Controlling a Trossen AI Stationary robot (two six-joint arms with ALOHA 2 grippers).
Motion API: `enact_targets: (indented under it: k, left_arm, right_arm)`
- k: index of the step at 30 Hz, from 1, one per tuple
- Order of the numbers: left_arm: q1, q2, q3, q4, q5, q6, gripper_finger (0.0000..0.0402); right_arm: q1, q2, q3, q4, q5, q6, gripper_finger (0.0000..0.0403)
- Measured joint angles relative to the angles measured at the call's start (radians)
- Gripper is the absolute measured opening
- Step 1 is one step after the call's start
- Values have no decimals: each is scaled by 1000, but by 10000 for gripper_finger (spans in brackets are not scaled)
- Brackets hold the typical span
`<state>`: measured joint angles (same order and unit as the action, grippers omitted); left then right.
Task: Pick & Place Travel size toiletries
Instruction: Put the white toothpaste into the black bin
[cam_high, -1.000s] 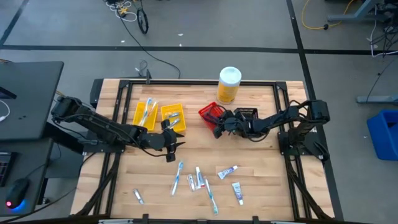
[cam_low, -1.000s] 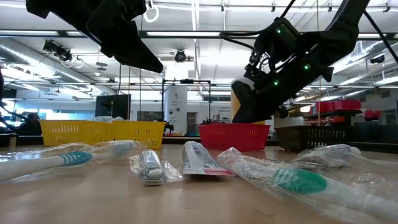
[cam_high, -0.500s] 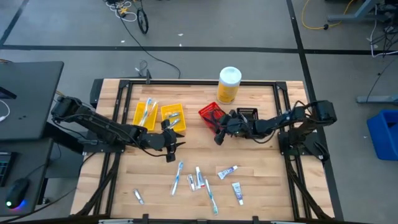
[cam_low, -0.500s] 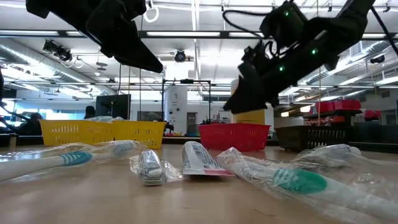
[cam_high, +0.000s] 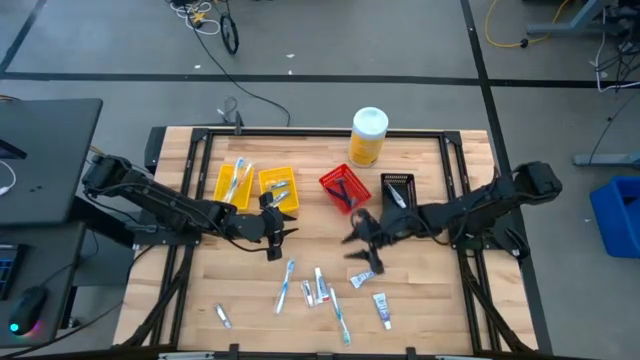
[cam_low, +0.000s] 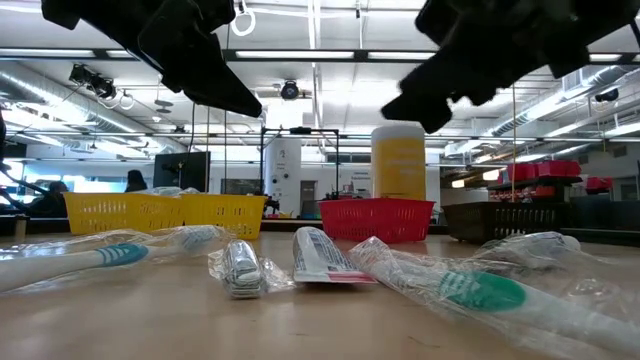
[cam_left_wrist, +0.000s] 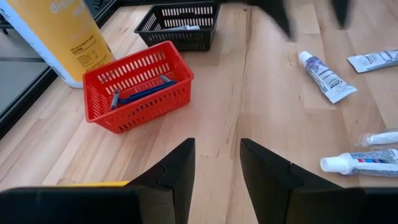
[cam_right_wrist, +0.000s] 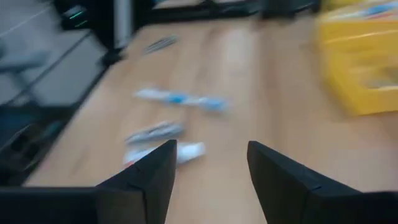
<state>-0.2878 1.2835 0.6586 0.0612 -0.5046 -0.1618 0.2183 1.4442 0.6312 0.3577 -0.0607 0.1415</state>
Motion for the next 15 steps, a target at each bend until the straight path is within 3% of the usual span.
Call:
enact_targets:
  k: [5,15]
  left_arm:
    - [0,0,0,0,0,0,137]
    - [0,0,0,1,0,-59,137]
  right_arm:
    - [83,2,0,-126,-22,66,201]
    - [177,58,0,-324,38,131,241]
